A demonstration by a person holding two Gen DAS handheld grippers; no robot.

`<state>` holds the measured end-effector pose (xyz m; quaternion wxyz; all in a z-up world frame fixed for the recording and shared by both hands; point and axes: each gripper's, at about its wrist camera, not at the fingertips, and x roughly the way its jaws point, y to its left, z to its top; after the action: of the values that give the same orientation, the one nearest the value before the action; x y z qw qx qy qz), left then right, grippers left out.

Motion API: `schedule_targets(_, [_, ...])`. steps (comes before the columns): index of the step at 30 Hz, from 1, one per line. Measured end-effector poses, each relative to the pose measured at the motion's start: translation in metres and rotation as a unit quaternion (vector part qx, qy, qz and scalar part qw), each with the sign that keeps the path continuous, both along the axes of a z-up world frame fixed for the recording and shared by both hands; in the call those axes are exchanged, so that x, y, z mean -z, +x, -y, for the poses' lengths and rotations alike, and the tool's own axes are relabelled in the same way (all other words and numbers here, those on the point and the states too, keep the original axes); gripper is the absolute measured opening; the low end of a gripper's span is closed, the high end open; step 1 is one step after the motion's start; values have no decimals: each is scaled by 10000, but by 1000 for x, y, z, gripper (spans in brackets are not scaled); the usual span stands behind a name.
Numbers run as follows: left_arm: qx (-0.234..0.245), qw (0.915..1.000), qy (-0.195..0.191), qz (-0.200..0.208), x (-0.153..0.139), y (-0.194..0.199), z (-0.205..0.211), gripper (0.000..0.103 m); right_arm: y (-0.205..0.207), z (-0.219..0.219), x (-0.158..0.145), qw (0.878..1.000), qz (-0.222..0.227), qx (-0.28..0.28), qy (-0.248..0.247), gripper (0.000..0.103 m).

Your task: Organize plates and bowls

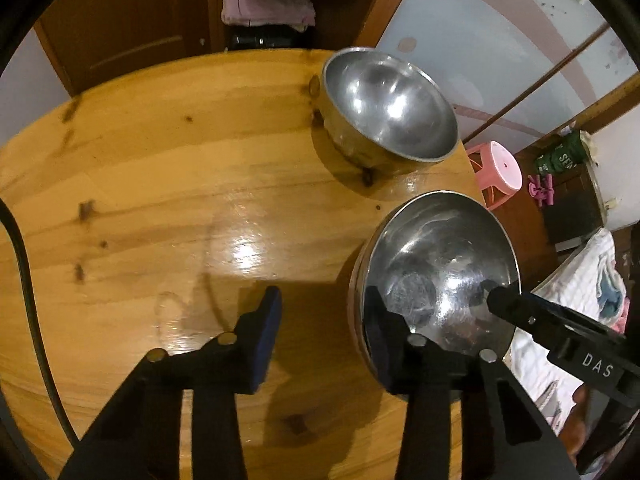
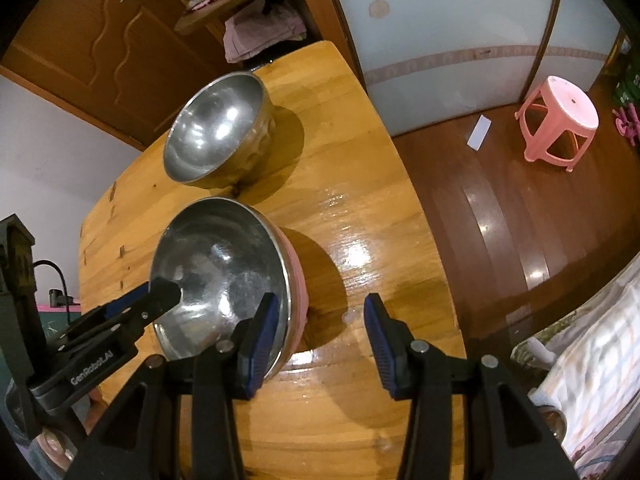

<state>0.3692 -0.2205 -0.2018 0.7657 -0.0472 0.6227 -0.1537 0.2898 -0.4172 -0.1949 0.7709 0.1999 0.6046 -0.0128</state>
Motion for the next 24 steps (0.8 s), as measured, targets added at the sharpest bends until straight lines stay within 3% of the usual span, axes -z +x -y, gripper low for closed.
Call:
schedule_targets(3, [-25, 9999, -119, -50, 5, 1, 0, 31, 3, 0, 3, 10000, -20, 10, 17, 40])
schedule_targets(5, [14, 9997, -251, -81, 5, 1, 1, 23, 5, -1, 4, 10000, -55, -45, 34, 25])
schedule_targets(8, [141, 9995, -280, -89, 4, -1, 5, 9, 7, -4, 6, 9996, -90, -73, 248, 12])
schedule_targets(16, [314, 9995, 8, -7, -15, -17, 6, 6, 0, -18, -2, 9995, -149, -138, 231, 9])
schedule_targets(24, [447, 9990, 65, -19, -65, -52, -7, 6, -36, -36, -43, 9993, 51, -325, 202, 9])
